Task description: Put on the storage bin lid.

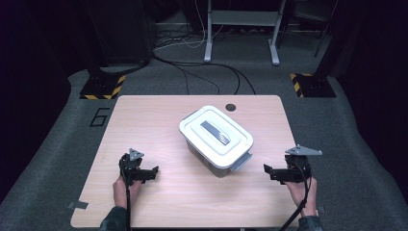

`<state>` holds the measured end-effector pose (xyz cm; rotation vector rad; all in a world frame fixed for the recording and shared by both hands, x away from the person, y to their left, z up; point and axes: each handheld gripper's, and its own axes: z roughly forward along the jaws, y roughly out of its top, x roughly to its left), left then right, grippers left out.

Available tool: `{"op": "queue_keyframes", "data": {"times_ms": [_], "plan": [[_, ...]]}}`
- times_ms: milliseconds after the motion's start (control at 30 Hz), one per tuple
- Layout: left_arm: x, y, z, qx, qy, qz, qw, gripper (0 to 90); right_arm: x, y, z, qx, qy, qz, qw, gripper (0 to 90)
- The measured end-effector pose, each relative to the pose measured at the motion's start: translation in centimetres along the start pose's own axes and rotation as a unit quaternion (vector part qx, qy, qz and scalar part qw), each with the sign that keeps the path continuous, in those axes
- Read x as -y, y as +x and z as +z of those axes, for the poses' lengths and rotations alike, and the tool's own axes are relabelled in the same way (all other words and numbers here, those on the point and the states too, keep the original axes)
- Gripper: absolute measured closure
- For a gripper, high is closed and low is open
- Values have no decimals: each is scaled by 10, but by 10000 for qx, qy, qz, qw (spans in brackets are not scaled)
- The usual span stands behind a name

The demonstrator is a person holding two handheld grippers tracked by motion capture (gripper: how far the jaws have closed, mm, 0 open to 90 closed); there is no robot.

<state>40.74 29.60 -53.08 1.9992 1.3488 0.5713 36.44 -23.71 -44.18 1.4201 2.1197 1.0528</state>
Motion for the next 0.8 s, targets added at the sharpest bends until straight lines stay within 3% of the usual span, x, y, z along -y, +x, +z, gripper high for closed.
{"op": "queue_keyframes", "data": {"times_ms": [233,367,500,800], "plan": [[0,0,0,-2,0,0,10000,0,45,-18,15,272,218,406,9986,46],[0,0,0,0,2,2,10000,0,64,-25,26,493,345,468,9971,43],[0,0,0,-2,1,2,10000,0,75,-28,33,643,288,632,9955,37],[0,0,0,-4,-1,1,10000,0,78,-22,40,1013,234,305,9941,26]]}}
